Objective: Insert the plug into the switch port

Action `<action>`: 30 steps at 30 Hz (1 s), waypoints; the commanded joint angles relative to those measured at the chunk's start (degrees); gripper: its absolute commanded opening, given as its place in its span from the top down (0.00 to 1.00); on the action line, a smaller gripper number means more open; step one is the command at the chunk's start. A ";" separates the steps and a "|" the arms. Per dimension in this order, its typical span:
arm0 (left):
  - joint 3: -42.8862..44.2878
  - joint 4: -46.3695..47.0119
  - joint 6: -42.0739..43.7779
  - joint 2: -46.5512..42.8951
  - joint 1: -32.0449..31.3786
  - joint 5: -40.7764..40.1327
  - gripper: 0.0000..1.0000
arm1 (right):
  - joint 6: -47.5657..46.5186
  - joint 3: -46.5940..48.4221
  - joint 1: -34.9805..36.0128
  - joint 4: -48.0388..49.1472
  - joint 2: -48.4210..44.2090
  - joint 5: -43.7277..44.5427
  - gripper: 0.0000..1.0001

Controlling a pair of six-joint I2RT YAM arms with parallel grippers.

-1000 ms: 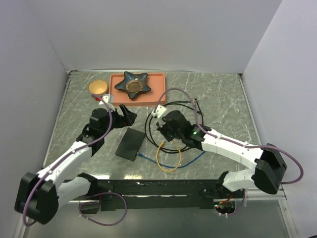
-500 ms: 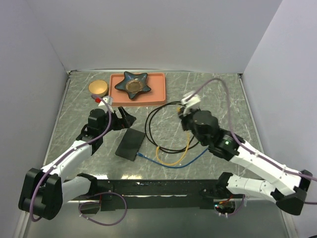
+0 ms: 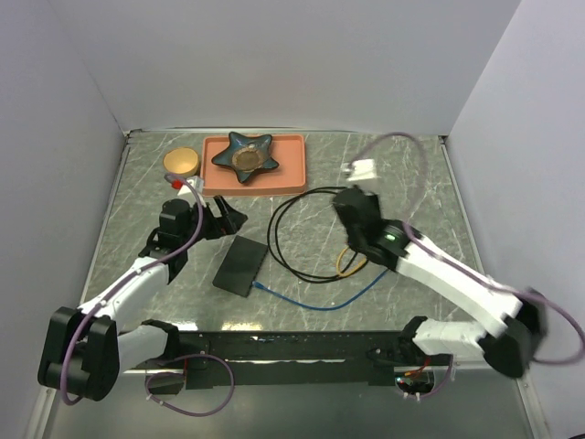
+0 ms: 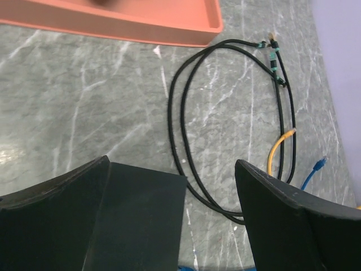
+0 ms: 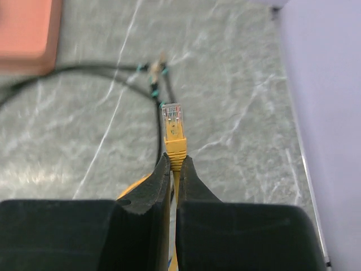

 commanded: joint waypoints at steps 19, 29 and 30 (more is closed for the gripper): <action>-5.54 7.83 0.05 9.29 8.50 12.02 0.04 | -15.19 -2.28 15.43 12.89 19.16 -35.75 1.00; -5.80 10.38 -0.47 11.75 8.50 14.04 0.05 | -16.95 -2.12 17.71 14.75 14.49 -60.48 1.00; -5.89 10.64 -0.39 11.84 8.50 14.13 0.05 | -16.69 -2.03 18.68 15.27 14.31 -61.45 1.00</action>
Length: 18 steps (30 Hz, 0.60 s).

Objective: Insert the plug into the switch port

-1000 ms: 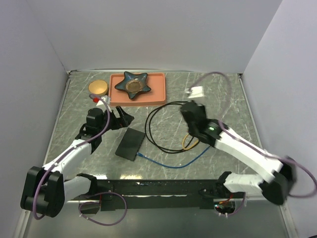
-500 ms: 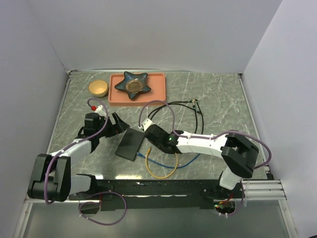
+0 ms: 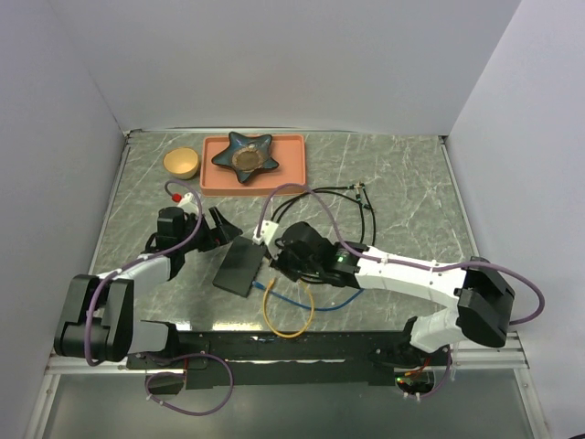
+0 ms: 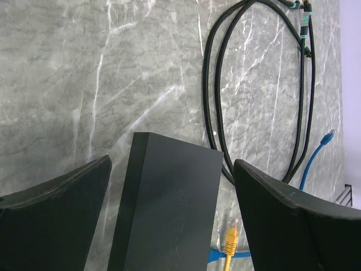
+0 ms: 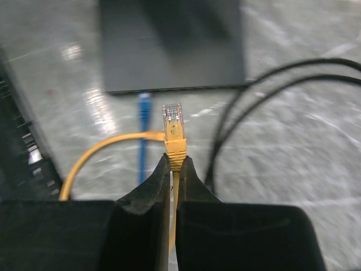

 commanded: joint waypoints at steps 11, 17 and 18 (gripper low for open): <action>-0.43 4.13 -0.30 1.55 0.28 2.50 0.05 | 0.17 1.78 3.83 5.19 1.70 -7.91 1.00; -0.43 5.18 -0.56 3.31 0.20 3.65 0.06 | 0.69 3.53 3.83 2.65 10.03 2.79 1.00; -0.34 5.27 -0.56 3.92 0.28 3.91 0.07 | 1.13 4.14 3.83 1.78 11.28 3.87 1.00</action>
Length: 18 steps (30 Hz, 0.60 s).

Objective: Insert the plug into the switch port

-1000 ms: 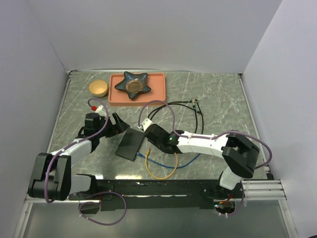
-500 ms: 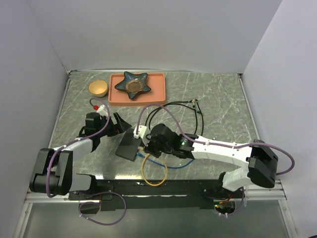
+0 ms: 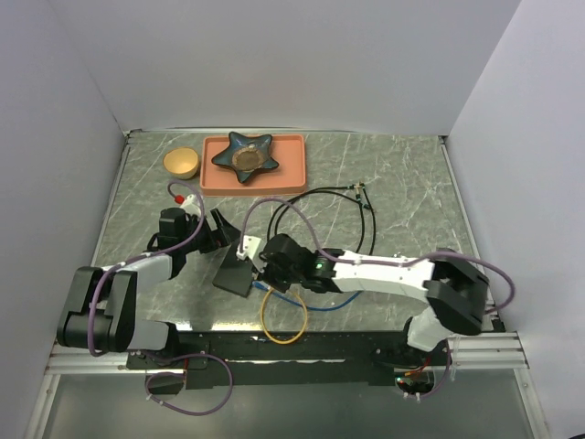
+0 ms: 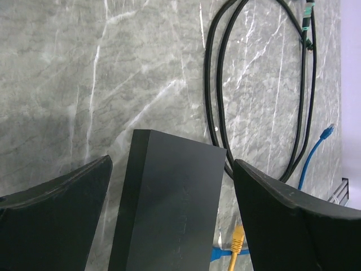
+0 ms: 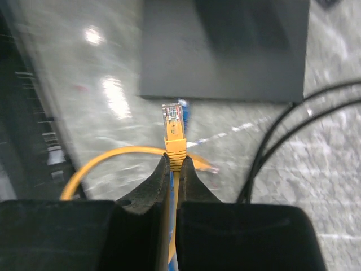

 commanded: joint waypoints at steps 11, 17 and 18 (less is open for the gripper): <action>0.43 4.16 -0.37 3.16 0.15 3.50 0.09 | 2.96 9.29 -0.17 -2.71 16.37 22.31 1.00; 1.13 4.25 -0.28 5.45 0.15 4.38 0.14 | 1.73 9.64 -0.17 -2.26 18.22 22.32 1.00; 1.22 4.25 -0.37 5.89 0.15 4.56 0.15 | 1.73 9.82 -0.08 -2.43 18.40 22.14 1.00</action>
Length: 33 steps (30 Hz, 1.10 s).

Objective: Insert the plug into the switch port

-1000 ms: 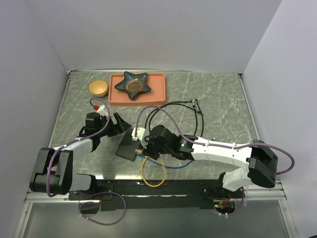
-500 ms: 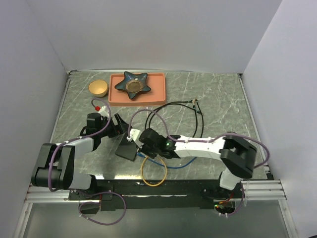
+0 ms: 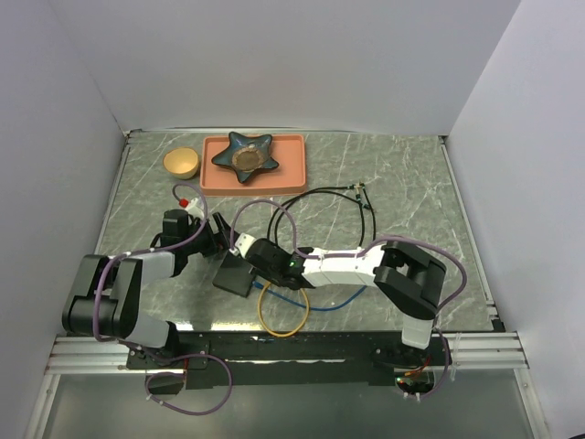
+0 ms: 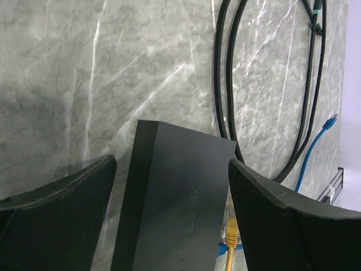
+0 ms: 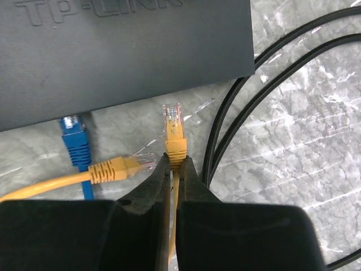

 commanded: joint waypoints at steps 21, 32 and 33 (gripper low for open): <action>0.87 -0.24 -0.85 -0.17 0.15 1.28 0.20 | -2.96 4.84 3.30 -3.11 3.24 -5.29 1.00; 1.31 -5.69 0.47 -3.59 0.15 -1.36 0.22 | -0.16 8.70 2.43 -5.65 7.01 -0.28 1.00; 1.13 -5.87 0.47 -3.77 0.15 -1.36 0.22 | 0.37 10.80 1.55 -6.18 7.72 -0.10 1.00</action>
